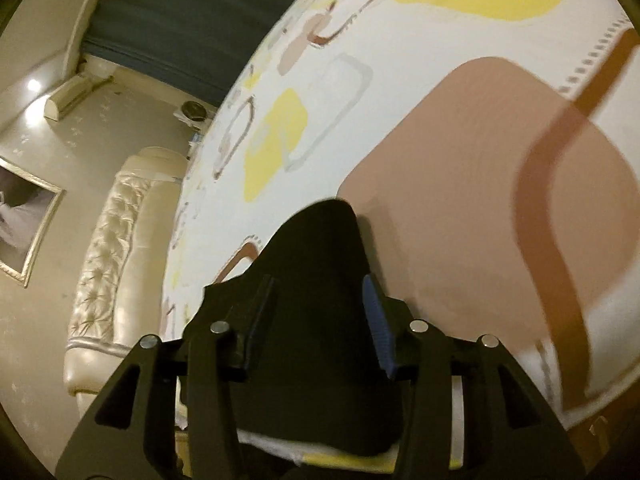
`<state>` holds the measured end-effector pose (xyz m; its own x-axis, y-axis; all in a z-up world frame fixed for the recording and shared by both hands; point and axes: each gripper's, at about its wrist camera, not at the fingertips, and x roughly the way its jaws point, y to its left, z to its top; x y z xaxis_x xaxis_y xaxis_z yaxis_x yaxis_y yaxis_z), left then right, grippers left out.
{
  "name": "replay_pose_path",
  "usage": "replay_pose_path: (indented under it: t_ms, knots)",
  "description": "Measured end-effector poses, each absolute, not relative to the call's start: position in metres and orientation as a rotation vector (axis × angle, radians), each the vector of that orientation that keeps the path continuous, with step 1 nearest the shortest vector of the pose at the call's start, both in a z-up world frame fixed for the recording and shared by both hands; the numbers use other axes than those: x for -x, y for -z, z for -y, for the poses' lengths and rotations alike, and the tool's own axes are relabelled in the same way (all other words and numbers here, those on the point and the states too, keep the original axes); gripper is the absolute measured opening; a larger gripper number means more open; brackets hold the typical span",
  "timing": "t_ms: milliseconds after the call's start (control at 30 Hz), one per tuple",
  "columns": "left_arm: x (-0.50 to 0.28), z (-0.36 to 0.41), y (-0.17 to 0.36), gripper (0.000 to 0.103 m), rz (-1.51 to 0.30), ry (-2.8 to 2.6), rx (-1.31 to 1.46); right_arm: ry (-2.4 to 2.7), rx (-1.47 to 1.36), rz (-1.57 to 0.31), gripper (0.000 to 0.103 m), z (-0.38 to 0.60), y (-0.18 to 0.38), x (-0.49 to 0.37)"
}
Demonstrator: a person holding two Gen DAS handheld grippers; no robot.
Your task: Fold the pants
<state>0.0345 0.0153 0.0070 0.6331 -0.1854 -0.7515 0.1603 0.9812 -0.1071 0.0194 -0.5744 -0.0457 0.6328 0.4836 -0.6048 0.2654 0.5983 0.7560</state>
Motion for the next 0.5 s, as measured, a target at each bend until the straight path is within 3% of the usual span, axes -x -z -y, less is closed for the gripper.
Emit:
replay_pose_path:
  t_ms: [67,100,200,433,500]
  knots:
    - [-0.035,-0.017,-0.007,0.09,-0.866,0.196,0.036,-0.117,-0.951,-0.935,0.039,0.57,0.055,-0.038]
    - [-0.036,-0.018,-0.006,0.09,-0.869,0.195,0.039,-0.071,-0.921,-0.973,0.028,0.569,0.062,-0.045]
    - [-0.037,-0.019,-0.005,0.09,-0.876,0.192,0.046,-0.037,-0.932,-0.999,0.026,0.567,0.075,-0.048]
    - [-0.039,-0.027,-0.003,0.09,-0.886,0.182,0.065,-0.026,-0.903,-0.905,0.034,0.566,0.035,-0.023]
    - [-0.039,-0.03,-0.004,0.09,-0.884,0.181,0.079,-0.084,-0.936,-0.85,0.041,0.56,0.021,-0.01]
